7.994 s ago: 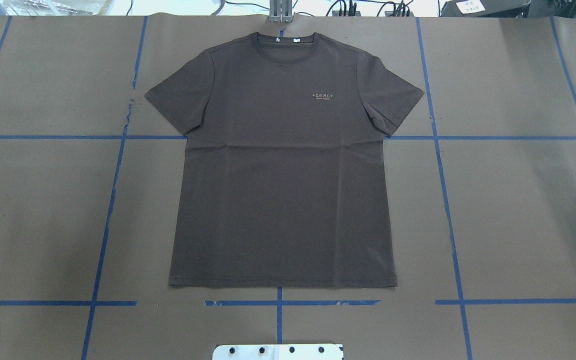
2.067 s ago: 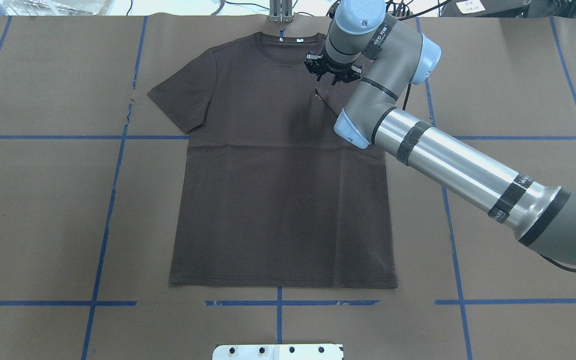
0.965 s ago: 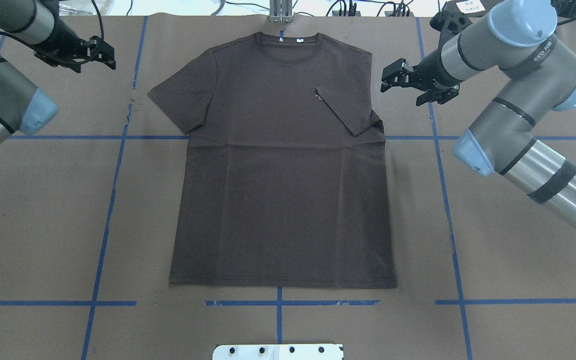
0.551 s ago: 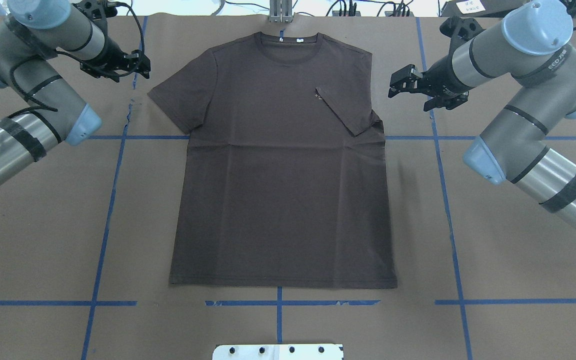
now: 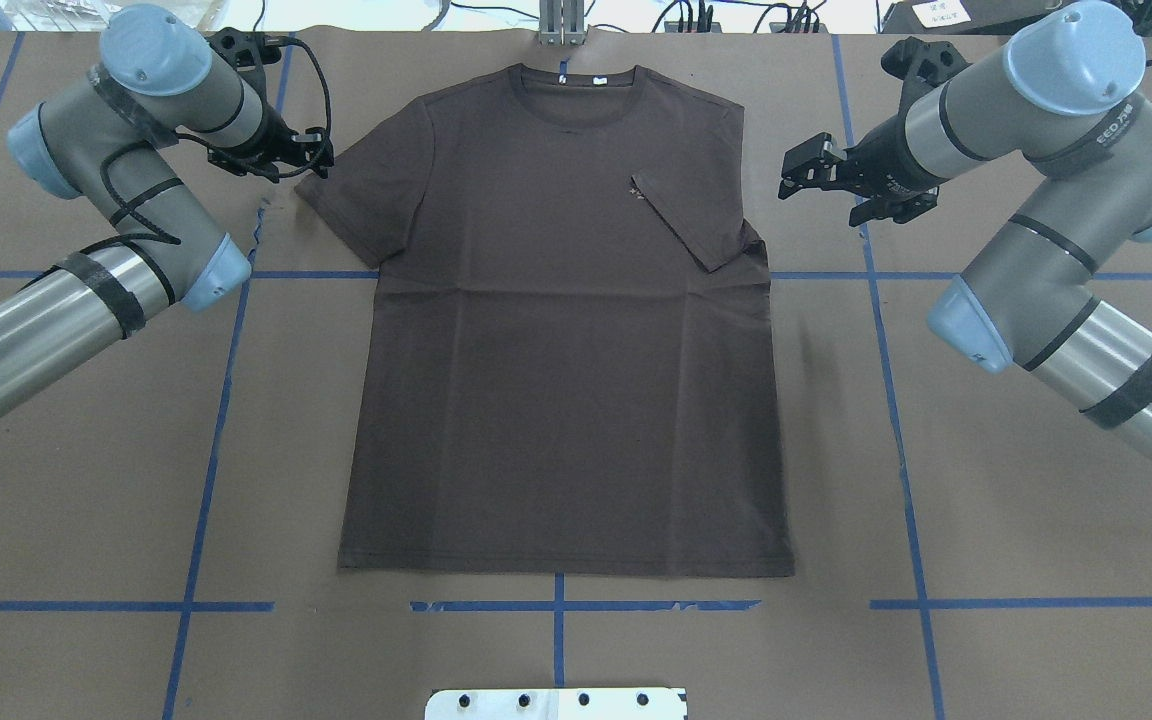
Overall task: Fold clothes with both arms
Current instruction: 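Fold the sleeve nearest the left gripper inward over the shirt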
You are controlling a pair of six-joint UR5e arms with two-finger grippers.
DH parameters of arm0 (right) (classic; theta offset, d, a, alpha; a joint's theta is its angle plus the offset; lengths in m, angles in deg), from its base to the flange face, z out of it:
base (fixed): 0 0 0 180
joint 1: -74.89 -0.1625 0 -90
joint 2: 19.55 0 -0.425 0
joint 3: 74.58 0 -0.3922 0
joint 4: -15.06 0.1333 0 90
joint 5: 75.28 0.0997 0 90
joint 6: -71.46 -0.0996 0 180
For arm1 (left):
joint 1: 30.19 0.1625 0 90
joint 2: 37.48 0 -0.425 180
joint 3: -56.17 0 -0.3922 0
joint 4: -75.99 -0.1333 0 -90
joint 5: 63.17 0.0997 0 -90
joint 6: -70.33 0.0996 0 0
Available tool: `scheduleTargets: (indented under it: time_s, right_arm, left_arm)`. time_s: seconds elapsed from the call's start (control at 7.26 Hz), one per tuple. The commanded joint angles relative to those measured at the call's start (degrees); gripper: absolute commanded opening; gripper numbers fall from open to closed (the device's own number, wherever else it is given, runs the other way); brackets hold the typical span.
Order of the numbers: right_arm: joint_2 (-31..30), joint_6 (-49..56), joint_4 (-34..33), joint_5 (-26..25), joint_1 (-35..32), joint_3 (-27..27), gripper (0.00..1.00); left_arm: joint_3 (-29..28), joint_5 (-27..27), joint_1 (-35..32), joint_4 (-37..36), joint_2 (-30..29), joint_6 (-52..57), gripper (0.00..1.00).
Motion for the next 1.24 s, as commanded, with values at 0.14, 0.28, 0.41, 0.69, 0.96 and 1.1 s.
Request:
scheduleTargets:
  time_s: [0.14,0.28,0.41,0.69,0.96,1.1]
  right_arm:
    - [0.1,-0.2,0.0,0.0,0.1,0.0,1.0]
    - [0.2,-0.3,0.0,-0.1,0.1,-0.1,1.0]
    - [0.2,-0.2,0.0,-0.2,0.2,-0.3,1.0]
    - [0.4,-0.6,0.0,-0.3,0.3,-0.3,1.0]
    - [0.7,-0.5,-0.1,-0.3,0.3,-0.3,1.0]
    - [0.7,-0.6,-0.1,-0.3,0.3,-0.3,1.0]
  left_arm:
    - [-0.4,0.4,0.3,0.3,-0.1,-0.1,0.56]
    - [-0.4,0.4,0.3,0.4,0.0,0.0,0.55]
    - [-0.4,0.4,0.3,0.4,-0.1,0.0,0.55]
    - [-0.4,0.4,0.6,0.4,0.1,0.0,0.54]
    - [-0.6,0.4,0.8,0.7,0.1,-0.1,0.46]
    - [-0.6,0.4,0.8,0.7,0.2,-0.1,0.36]
